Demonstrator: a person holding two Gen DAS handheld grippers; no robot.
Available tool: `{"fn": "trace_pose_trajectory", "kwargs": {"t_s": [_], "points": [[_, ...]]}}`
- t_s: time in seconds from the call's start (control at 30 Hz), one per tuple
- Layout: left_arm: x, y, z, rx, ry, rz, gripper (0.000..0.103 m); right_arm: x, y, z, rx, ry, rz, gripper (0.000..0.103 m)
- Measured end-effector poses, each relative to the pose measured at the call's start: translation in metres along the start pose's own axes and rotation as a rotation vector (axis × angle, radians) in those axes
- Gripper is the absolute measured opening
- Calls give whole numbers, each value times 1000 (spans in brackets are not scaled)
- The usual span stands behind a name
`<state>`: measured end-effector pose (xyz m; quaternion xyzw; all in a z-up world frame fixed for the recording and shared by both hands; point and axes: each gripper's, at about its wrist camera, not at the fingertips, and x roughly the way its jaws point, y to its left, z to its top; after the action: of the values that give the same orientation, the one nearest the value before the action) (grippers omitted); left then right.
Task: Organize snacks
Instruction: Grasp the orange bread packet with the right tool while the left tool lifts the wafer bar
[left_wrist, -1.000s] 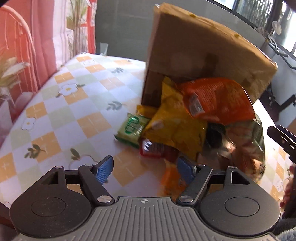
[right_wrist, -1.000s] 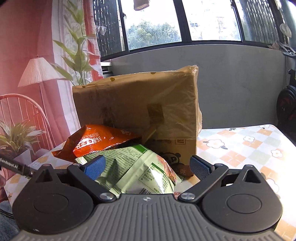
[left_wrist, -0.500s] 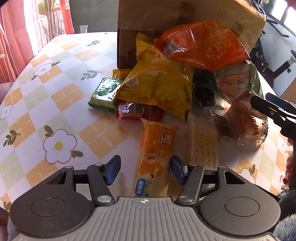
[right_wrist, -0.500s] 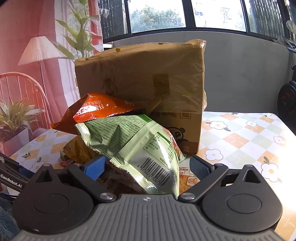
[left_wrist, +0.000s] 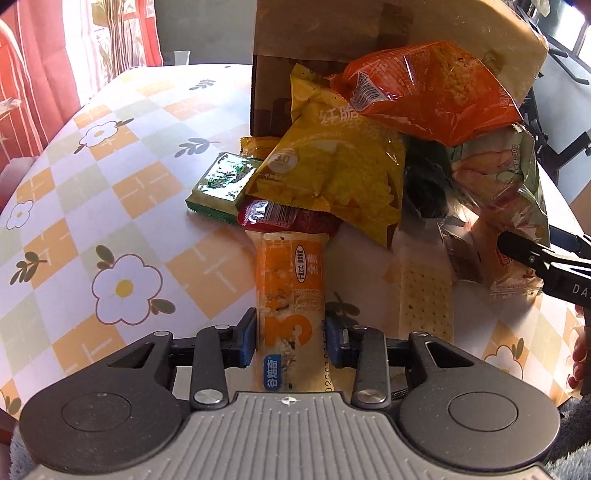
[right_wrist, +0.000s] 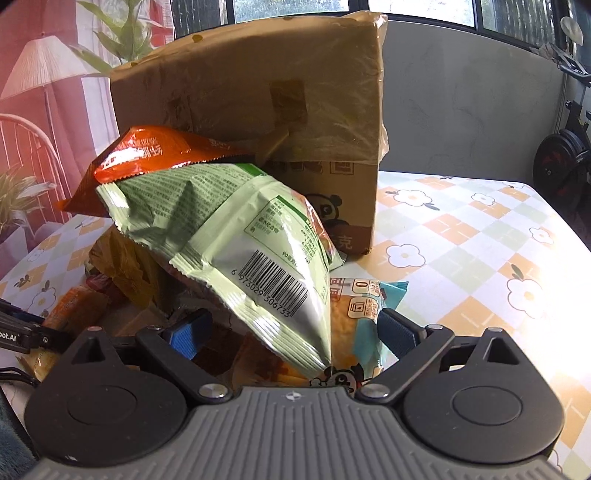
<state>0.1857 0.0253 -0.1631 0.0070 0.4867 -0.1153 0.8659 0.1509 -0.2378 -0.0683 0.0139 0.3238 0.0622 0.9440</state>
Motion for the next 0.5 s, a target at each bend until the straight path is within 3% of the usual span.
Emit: {"fn": "trace_pose_trajectory", "kwargs": {"t_s": [0.17,0.27,0.33,0.5], "points": [[0,0,-1,2,-9,2,39,18,-1,-4,-58,32,-79,93],[1,-1,-2,7,-14,6,40,22,-8,-8,-2,40,-50,91],[1,-4,-2,23,-17,16,40,23,-11,-9,10,39,-33,84],[2,-7,-1,29,-22,33,38,16,-16,-6,-37,80,-17,78]]}}
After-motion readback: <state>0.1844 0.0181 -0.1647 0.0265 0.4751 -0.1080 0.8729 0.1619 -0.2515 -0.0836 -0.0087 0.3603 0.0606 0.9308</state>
